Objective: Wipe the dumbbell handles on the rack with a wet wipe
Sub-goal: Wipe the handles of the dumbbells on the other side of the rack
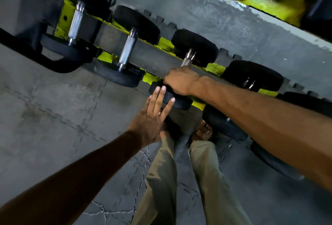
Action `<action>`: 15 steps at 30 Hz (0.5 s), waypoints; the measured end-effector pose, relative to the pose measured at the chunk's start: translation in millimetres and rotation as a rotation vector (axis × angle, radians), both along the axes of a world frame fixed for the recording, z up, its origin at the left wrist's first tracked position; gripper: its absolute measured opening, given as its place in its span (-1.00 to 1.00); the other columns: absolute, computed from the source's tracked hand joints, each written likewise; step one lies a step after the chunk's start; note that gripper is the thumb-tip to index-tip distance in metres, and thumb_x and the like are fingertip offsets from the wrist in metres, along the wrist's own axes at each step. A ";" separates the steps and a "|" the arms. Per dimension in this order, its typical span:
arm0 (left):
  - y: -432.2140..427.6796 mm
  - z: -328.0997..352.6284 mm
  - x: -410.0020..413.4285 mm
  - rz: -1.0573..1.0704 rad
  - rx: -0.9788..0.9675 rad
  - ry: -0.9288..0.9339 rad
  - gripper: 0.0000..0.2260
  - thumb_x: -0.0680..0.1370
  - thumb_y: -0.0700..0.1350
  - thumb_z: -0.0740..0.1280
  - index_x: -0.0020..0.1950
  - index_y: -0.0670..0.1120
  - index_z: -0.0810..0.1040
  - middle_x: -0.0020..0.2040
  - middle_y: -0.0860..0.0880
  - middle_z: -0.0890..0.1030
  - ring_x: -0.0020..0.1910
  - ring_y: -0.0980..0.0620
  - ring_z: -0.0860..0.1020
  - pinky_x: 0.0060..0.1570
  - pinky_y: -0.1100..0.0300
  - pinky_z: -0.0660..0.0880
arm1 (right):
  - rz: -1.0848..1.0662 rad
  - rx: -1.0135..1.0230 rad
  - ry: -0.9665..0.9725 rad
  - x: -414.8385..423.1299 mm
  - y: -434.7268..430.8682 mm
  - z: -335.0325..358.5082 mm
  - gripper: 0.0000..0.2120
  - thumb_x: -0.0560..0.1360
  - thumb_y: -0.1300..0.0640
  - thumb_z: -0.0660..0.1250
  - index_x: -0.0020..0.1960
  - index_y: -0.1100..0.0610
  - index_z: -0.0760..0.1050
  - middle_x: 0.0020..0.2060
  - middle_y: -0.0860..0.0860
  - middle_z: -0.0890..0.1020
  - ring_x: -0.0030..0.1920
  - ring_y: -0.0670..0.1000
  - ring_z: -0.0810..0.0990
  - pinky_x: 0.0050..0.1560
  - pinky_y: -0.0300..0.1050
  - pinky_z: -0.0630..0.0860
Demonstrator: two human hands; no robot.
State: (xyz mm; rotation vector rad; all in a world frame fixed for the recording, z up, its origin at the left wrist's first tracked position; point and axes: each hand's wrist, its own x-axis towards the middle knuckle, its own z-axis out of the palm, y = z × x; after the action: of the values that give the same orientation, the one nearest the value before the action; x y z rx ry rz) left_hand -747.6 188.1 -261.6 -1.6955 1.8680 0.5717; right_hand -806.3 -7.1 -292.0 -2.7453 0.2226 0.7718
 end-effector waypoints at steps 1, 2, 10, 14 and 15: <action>-0.6 -0.4 0.9 -0.001 0.005 0.004 -0.03 0.65 0.17 0.21 0.60 -0.24 -0.48 0.53 -0.52 -0.41 0.58 -0.51 -0.30 0.61 -0.25 0.01 | 0.012 -0.024 -0.028 0.4 -5.1 2.1 -0.80 0.58 0.19 0.22 0.13 0.11 0.58 0.08 0.11 0.65 0.10 0.18 0.64 -0.15 -0.02 0.42; -1.8 0.9 1.6 0.003 0.011 0.011 -0.01 0.64 0.20 0.21 0.59 -0.24 -0.49 0.53 -0.52 -0.41 0.58 -0.51 -0.30 0.60 -0.25 0.01 | 0.023 -0.055 -0.048 -0.1 -9.6 3.9 -0.80 0.57 0.19 0.24 0.14 0.11 0.58 0.09 0.10 0.62 0.11 0.17 0.63 -0.18 -0.02 0.39; -0.7 -2.7 2.8 -0.021 -0.016 0.015 0.13 0.55 0.33 0.26 0.58 -0.28 -0.50 0.52 -0.54 -0.40 0.58 -0.54 -0.26 0.60 -0.25 0.04 | -0.036 -0.017 -0.185 -33.1 -6.6 -16.8 -0.63 0.51 0.19 0.31 0.31 0.05 0.43 0.10 0.04 0.55 0.03 0.16 0.64 -0.29 -0.02 0.38; 2.1 -4.4 5.5 -0.016 -0.023 0.030 0.18 0.53 0.38 0.29 0.58 -0.28 -0.49 0.52 -0.54 -0.41 0.58 -0.53 -0.27 0.60 -0.25 0.03 | -0.586 0.091 -0.340 -51.7 11.0 -29.2 -0.65 0.49 0.21 0.31 0.26 0.05 0.44 -0.02 0.13 0.64 -0.12 0.26 0.65 -0.29 0.00 0.44; 2.8 -4.4 5.7 -0.010 -0.020 0.037 0.18 0.53 0.36 0.30 0.57 -0.28 -0.50 0.51 -0.54 -0.42 0.58 -0.53 -0.28 0.60 -0.26 0.02 | -0.809 0.197 -0.374 -53.4 21.4 -35.0 -0.77 0.49 0.20 0.33 0.14 0.06 0.47 -0.09 0.13 0.65 -0.15 0.24 0.65 -0.27 -0.01 0.46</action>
State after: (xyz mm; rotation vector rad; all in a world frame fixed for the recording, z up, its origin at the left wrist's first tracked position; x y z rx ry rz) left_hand -741.9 190.9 -266.0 -1.6985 1.9124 0.5863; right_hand -859.7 14.3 -327.0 -2.2392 1.0171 0.0538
